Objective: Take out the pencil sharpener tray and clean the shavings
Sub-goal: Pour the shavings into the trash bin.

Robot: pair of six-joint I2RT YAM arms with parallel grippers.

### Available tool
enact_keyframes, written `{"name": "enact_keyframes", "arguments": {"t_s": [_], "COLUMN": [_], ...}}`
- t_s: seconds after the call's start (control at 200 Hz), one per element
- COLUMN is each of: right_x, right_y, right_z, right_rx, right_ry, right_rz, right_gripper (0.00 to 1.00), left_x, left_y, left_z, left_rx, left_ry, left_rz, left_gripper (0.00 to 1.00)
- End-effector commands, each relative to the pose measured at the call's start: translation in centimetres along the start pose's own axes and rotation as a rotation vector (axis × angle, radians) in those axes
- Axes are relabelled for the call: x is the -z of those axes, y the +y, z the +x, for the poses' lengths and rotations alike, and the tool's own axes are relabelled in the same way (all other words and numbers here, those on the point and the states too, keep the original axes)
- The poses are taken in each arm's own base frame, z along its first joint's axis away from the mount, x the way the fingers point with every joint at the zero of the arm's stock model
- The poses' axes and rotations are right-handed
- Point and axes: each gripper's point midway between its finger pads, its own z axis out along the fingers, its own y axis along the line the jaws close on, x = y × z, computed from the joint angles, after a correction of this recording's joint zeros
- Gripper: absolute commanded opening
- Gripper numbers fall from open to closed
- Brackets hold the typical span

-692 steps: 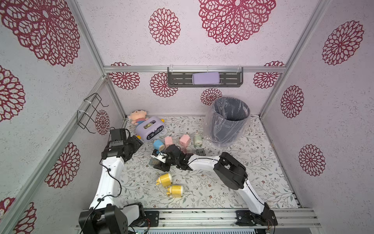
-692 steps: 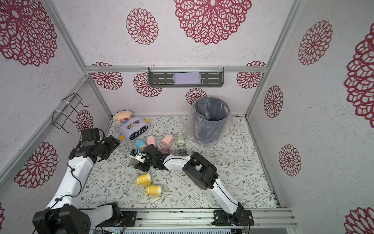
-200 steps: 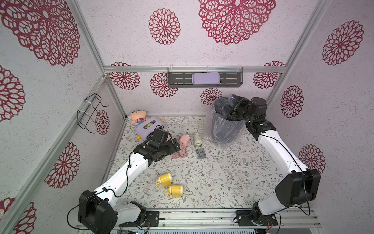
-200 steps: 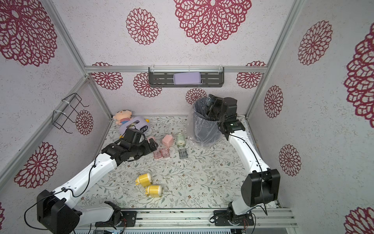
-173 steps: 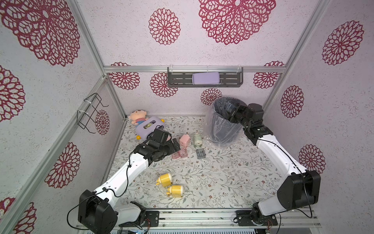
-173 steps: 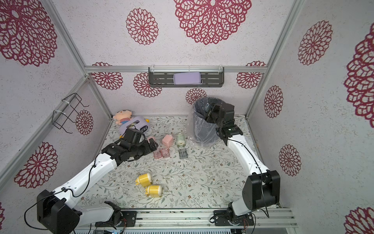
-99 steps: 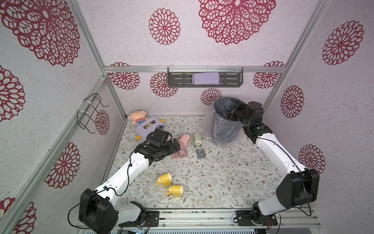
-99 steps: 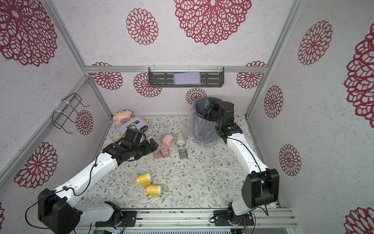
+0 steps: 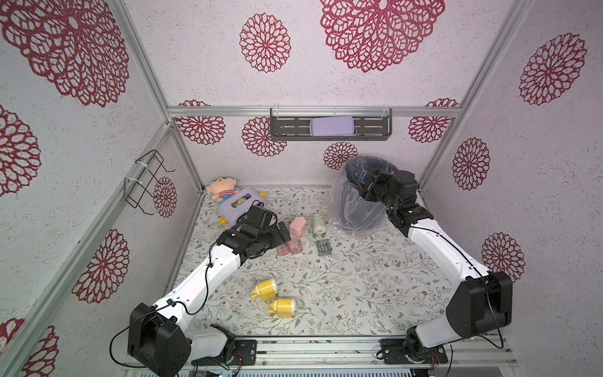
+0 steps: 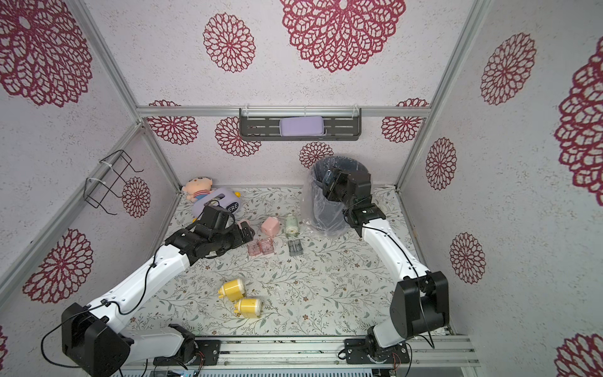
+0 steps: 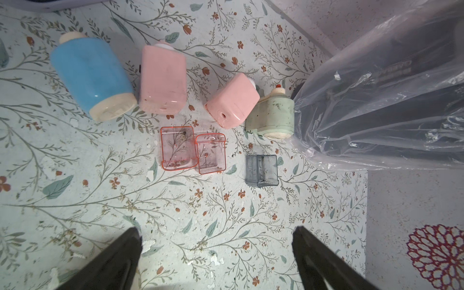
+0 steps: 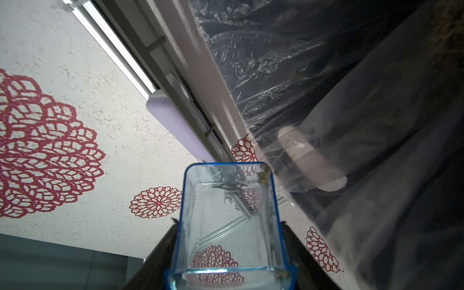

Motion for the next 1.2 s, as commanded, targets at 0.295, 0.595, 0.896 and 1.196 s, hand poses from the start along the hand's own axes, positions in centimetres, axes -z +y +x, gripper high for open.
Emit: {"name": "enact_keyframes", "arguments": {"t_s": [0.295,0.595,0.896,1.196], "right_x": [0.3,0.4,0.1,1.0], "right_y": [-0.3,3.1,-0.3,4.4], "right_z": [0.5,2.6,0.8,4.5], "right_rx": [-0.027,0.032,0.019,0.3], "right_ry": [0.034,0.066,0.055,0.143], "right_rz": [-0.034,-0.083,-0.046,-0.129], "right_gripper": [0.35,0.35,0.35,0.36], "left_x": [1.4,1.8,2.1,4.8], "left_y": [-0.1,0.3,0.7,1.7], "left_z": [-1.1,-1.2,-1.1,-1.7], "left_rx": [-0.02,-0.016,-0.011,-0.003], "left_ry": [-0.053,-0.064,-0.067,-0.13], "left_rz": [-0.017,-0.029,-0.039,-0.062], "left_gripper": [0.97,0.97,0.97,0.97]}}
